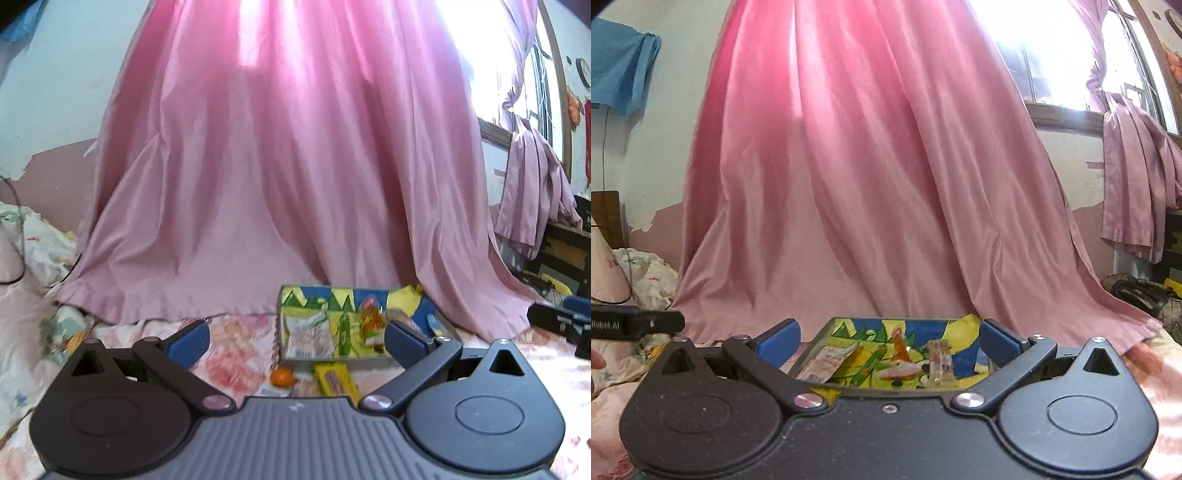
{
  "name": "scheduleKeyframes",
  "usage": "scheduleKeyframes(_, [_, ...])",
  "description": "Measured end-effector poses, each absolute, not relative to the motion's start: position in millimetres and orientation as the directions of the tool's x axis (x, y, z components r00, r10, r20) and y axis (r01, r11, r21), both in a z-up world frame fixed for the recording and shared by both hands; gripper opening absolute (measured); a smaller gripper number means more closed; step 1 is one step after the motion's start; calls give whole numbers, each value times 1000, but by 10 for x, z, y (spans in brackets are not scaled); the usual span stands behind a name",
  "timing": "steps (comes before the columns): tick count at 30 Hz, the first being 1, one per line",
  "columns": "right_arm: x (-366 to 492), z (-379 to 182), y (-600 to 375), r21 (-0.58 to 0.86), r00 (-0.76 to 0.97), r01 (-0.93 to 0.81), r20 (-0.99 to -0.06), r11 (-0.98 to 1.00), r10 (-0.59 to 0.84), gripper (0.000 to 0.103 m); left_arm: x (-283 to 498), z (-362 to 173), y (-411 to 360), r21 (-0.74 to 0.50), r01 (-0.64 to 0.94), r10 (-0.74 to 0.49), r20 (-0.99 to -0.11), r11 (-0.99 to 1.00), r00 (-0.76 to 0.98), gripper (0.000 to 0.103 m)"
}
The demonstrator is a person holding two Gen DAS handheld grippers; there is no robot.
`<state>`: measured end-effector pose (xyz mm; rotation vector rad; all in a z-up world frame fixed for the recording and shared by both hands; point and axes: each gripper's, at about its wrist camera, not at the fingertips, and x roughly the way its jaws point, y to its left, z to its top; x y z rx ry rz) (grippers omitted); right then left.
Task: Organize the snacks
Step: 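Open both grippers and withdraw from the tray, then move both tools down toward the remaining snacks on the bedspread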
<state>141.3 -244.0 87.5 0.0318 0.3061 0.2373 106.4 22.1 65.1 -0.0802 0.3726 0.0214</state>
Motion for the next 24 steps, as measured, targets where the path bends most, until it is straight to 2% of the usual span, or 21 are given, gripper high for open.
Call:
scheduleKeyframes(6, [996,864,-2275,65,908,-247,-332,967,254,102,777,496,319,-98,-48,2,-420,994,907,103])
scheduleKeyframes(11, [756,766,-2103,57,876,-218,-429,974,221,102,573,301,410,-96,-22,-23,-450,995,893,103])
scheduleKeyframes(24, [570,416,-1985,63,823,-173,-539,983,180,102,355,-94,450,-91,-53,-7,-556,994,831,103])
